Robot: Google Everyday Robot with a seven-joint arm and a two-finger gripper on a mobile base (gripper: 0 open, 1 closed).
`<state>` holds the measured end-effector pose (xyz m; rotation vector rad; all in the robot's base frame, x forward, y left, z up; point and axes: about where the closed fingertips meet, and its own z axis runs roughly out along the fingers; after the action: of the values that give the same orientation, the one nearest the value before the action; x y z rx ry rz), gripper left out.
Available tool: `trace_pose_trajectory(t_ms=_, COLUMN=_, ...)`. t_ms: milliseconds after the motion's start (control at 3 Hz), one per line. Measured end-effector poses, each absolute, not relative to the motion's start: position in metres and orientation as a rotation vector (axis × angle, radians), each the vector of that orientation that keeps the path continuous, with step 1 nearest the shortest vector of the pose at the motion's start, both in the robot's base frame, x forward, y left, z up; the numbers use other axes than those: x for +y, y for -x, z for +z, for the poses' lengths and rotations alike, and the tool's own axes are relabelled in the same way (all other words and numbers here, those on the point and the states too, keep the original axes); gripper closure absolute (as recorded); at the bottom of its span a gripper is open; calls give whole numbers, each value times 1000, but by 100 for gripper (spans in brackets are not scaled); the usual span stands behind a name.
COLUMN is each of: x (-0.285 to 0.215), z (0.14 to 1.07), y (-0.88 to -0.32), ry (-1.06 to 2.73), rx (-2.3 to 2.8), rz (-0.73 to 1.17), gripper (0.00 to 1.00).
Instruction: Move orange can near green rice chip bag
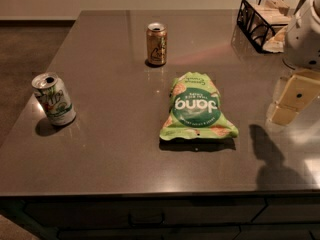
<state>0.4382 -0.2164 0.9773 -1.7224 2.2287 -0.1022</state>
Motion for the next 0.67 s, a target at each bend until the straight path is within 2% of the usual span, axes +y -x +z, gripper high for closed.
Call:
trace_pose_trajectory(t_ms=333, x=-216, z=977, y=-438, ry=1722, rx=2229, rz=-102, gripper=0)
trace_pose_trajectory(t_ms=667, x=-205, z=978, y=-463, ry=1677, rx=2221, rz=-77, gripper=0)
